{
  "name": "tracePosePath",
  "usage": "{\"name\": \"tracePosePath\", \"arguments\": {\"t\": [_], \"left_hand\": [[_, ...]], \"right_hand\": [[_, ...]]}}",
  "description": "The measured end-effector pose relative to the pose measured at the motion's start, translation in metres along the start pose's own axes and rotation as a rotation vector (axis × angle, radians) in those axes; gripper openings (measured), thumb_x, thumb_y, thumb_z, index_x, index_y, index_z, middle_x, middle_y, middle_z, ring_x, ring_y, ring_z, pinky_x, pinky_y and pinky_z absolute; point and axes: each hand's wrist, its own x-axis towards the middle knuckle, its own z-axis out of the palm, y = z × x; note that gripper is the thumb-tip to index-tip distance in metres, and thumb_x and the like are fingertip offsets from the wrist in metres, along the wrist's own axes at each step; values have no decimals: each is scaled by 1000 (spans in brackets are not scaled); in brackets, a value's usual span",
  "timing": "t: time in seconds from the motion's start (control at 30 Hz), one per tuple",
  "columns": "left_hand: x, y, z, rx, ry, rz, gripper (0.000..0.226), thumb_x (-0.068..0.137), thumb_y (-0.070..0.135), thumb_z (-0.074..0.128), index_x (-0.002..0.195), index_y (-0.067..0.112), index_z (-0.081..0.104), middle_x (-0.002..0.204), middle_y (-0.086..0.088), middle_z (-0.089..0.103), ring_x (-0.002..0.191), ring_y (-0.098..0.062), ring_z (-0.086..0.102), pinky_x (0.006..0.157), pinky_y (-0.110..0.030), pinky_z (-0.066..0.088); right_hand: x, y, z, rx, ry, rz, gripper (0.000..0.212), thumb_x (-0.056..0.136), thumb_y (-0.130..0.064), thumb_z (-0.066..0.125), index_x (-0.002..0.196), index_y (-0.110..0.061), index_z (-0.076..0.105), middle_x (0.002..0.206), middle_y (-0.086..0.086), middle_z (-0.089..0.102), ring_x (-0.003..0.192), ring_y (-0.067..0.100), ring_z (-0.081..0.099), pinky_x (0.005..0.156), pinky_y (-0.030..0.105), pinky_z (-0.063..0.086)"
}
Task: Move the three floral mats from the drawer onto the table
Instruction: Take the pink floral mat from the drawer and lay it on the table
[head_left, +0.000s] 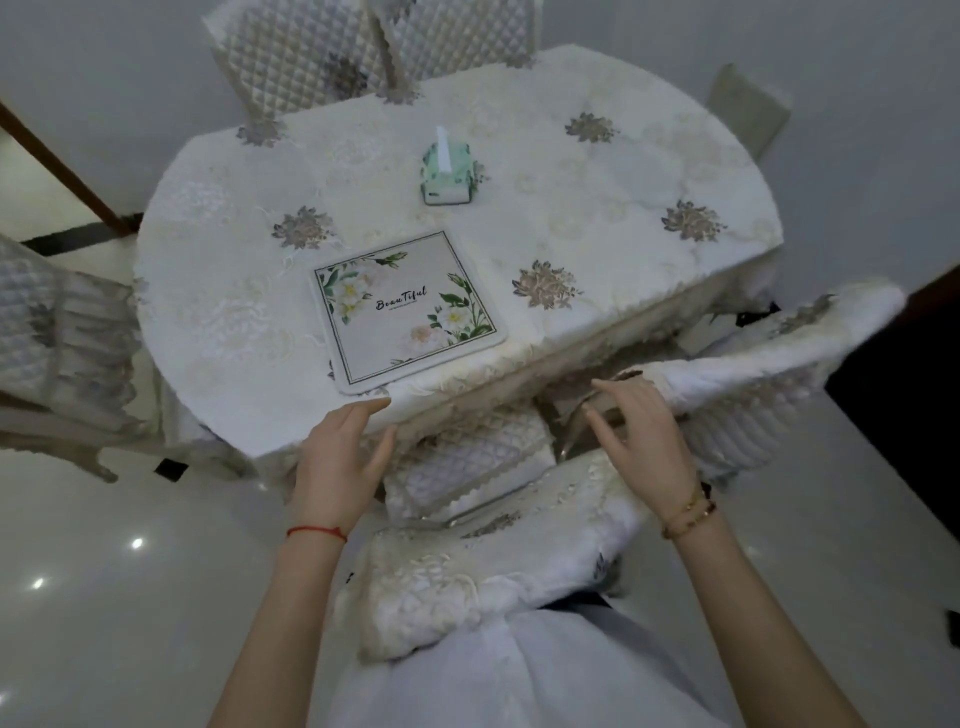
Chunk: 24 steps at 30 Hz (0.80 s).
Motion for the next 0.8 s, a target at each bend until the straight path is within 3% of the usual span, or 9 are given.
{"name": "tracePosePath", "arguments": {"t": [0.17,0.3,0.43,0.63,0.8], "left_hand": [[-4,-4,-16,-11,-122,188,28,91,27,60,118,21,61,116,3,66,108,-17,59,92,-29,45],[-14,-3,-31,18,-235,351,27,92,27,58,117,19,62,114,-1,67,106,-21,60,91,-34,47],[-30,9,-37,14,-331,505,25,92,28,58,114,19,63,108,-2,68,100,-20,61,85,-30,46],[-67,57,-24,6,-493,765,27,92,30,57,115,17,64,105,-4,69,96,-23,62,81,-34,49],[-123,116,1,-81,-610,1012,24,89,20,63,111,11,67,102,-8,70,95,-27,64,83,-35,48]], "right_hand": [[-69,-37,6,-22,158,159,31,90,-15,65,119,-4,62,113,10,66,108,26,58,100,27,38],[-134,-73,19,-33,219,316,31,92,-19,61,120,-5,60,115,10,64,109,26,56,99,34,43],[-206,-110,28,-31,325,452,28,93,-19,59,119,-9,60,111,7,64,105,22,55,91,36,47],[-322,-154,30,-102,464,770,32,93,-18,61,122,-6,60,117,10,64,107,25,56,95,38,47],[-421,-189,32,-126,616,1019,33,94,-20,59,124,-7,59,121,8,63,114,24,54,102,30,40]]}}
